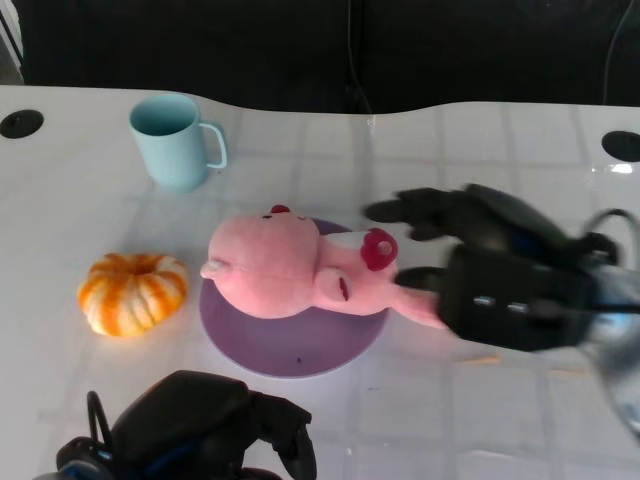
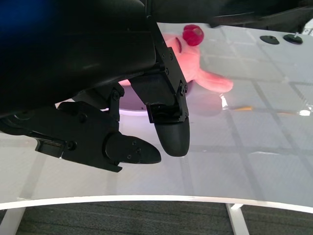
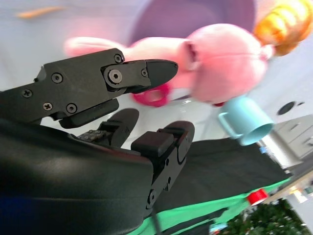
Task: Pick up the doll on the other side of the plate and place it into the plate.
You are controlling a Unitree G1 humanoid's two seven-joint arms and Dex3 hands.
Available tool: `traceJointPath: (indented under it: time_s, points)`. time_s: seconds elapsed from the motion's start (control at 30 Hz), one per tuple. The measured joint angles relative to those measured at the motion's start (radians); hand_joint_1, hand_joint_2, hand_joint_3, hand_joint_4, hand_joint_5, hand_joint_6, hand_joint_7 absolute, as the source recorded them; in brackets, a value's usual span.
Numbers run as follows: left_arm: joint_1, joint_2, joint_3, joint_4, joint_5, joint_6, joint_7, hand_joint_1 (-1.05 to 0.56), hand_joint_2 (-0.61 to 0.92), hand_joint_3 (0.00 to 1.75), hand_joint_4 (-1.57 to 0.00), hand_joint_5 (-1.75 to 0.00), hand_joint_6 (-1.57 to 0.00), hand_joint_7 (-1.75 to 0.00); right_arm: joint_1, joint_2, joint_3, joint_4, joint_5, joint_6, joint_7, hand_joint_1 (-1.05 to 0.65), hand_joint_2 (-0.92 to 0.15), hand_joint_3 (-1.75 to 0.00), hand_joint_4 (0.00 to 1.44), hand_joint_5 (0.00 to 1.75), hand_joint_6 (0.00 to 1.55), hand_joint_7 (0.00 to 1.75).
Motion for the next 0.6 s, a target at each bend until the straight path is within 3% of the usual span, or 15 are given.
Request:
traceJointPath:
  time_s: [0.17,0.3,0.5,0.53,0.6]
  points:
    - [-0.005,0.0,0.0,0.002,0.001,0.0,0.0,-0.24,0.92,0.2,-0.79,-1.23,-0.9,-0.63,0.126,-0.067,-0.071,-0.075,0.07,-0.019,0.037,-0.21,-0.92,-0.15,0.84,0.57,0.85,0.17]
    - [-0.005,0.0,-0.001,0.001,0.002,0.004,0.0,-0.24,0.92,0.21,-0.79,-1.23,-0.9,-0.63,0.214,-0.095,-0.121,-0.166,0.131,-0.017,0.075,-0.21,-0.92,-0.16,0.88,0.62,0.9,0.18]
    - [-0.005,0.002,-0.001,-0.002,0.004,0.012,-0.001,-0.24,0.92,0.21,-0.79,-1.24,-0.91,-0.62,0.336,-0.136,-0.194,-0.309,0.178,0.015,0.101,-0.11,-0.92,-0.18,0.78,1.13,1.07,0.22]
    - [-0.005,0.003,-0.001,-0.002,0.004,0.012,-0.001,-0.24,0.92,0.21,-0.79,-1.23,-0.9,-0.62,0.353,-0.144,-0.201,-0.334,0.188,0.027,0.111,-0.1,-0.92,-0.19,0.76,1.21,1.07,0.28]
    - [-0.005,0.005,0.001,-0.003,0.003,0.011,-0.001,-0.24,0.92,0.21,-0.79,-1.23,-0.9,-0.62,0.388,-0.155,-0.224,-0.386,0.207,0.053,0.128,-0.09,-0.92,-0.2,0.73,1.34,0.93,0.68]
